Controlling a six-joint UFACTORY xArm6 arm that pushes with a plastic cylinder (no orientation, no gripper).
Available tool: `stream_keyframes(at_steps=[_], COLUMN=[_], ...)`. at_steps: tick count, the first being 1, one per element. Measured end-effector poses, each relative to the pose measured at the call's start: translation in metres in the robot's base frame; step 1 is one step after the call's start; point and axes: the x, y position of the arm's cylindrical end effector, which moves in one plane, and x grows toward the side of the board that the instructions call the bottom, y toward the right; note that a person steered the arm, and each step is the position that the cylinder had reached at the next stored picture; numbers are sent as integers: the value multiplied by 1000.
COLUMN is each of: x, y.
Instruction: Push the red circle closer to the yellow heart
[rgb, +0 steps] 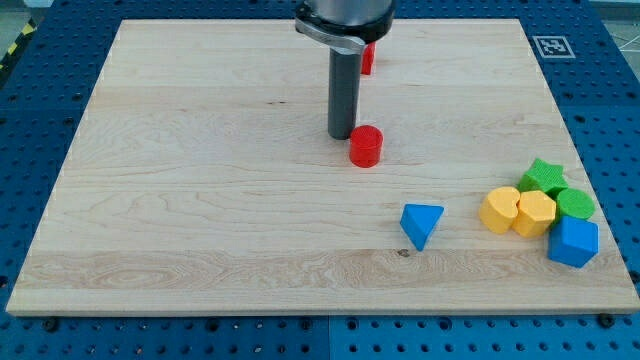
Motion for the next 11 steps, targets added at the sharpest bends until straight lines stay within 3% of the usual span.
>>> stream_keyframes(at_steps=[2,4,8,11], x=[13,31,-9,25], y=[-13,40,47,90])
